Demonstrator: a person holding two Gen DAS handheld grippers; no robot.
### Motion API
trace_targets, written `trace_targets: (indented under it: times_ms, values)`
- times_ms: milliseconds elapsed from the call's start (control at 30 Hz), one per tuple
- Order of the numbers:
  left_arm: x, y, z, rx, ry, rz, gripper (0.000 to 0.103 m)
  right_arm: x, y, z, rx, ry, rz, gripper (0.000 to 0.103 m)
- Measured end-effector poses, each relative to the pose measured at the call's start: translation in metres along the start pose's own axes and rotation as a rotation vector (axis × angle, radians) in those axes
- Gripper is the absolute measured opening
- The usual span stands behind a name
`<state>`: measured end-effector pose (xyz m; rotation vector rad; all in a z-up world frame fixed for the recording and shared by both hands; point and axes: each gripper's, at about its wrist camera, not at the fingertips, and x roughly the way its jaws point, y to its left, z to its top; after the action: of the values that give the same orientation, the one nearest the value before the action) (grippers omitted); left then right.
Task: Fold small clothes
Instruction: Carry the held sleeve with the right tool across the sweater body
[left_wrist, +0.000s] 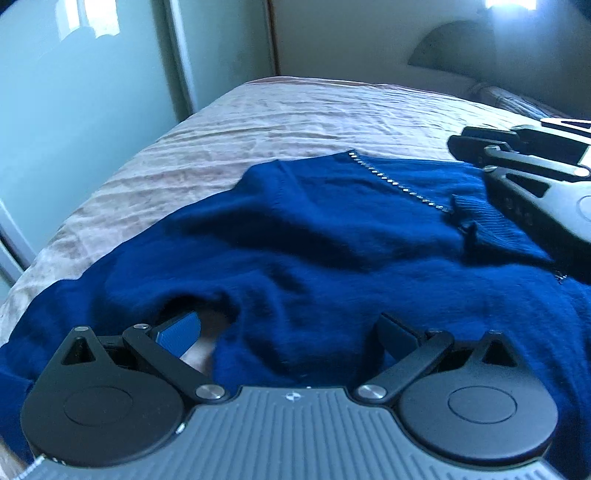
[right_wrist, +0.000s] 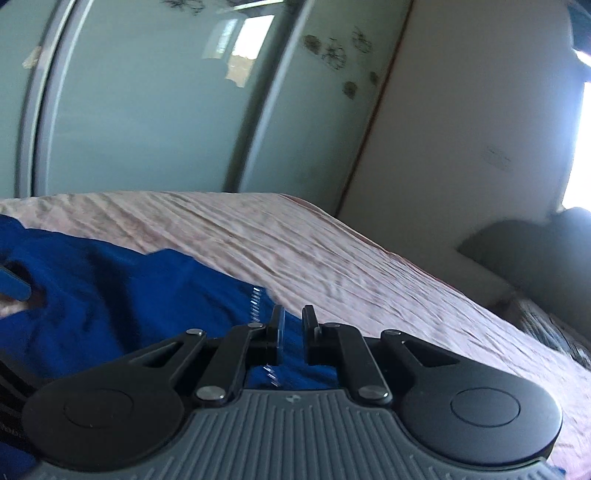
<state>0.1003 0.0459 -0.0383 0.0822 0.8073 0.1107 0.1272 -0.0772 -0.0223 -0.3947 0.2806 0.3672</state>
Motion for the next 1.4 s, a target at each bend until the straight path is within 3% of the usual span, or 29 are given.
trace_targets:
  times_ms: [133,333,433,467,500,567,700,833,900,933,1067,1167,1300,1400]
  values:
    - [-0.001,0.013,-0.001,-0.026,0.003,0.013,0.102,0.014,0.018,0.006,-0.03,0.006,0.035,0.01]
    - [-0.003,0.028,-0.005,-0.043,0.011,0.007,0.102,0.01,0.038,-0.004,-0.134,0.1,0.026,0.013]
    - [-0.002,0.032,-0.005,-0.06,0.015,-0.002,0.102,-0.009,0.038,-0.024,-0.248,0.121,-0.044,0.031]
    - [-0.001,0.033,-0.005,-0.065,0.015,-0.005,0.102,-0.016,0.034,-0.031,-0.272,0.131,-0.068,0.047]
    - [-0.001,0.032,-0.004,-0.071,0.015,-0.009,0.102,-0.023,0.03,-0.038,-0.294,0.137,-0.085,0.057]
    - [0.001,0.031,-0.003,-0.075,0.015,-0.018,0.102,-0.032,0.024,-0.051,-0.334,0.152,-0.11,0.057]
    - [0.004,0.025,-0.002,-0.064,0.019,-0.025,0.102,-0.028,0.015,-0.065,-0.346,0.194,-0.125,0.055]
    - [-0.001,0.022,-0.004,-0.044,0.014,-0.024,0.102,-0.006,0.019,-0.065,-0.357,0.175,-0.098,0.046]
    - [-0.003,0.024,-0.004,-0.048,0.012,-0.02,0.102,0.004,0.024,-0.065,-0.38,0.169,-0.09,0.016]
    - [-0.004,0.026,-0.004,-0.054,0.009,-0.02,0.102,0.008,0.026,-0.063,-0.376,0.183,-0.081,0.007]
    - [-0.007,0.036,-0.002,-0.083,0.001,-0.015,0.102,-0.001,0.028,-0.063,-0.351,0.15,-0.081,0.005]
    - [-0.003,0.041,-0.001,-0.104,0.007,-0.012,0.102,-0.015,0.017,-0.055,-0.255,0.114,-0.076,0.005]
    - [-0.004,0.044,0.0,-0.107,0.007,-0.002,0.102,-0.011,0.006,-0.023,-0.137,0.071,-0.035,0.005]
    - [-0.007,0.047,-0.001,-0.095,-0.003,0.016,0.102,-0.002,0.012,-0.001,-0.116,0.04,-0.003,0.005]
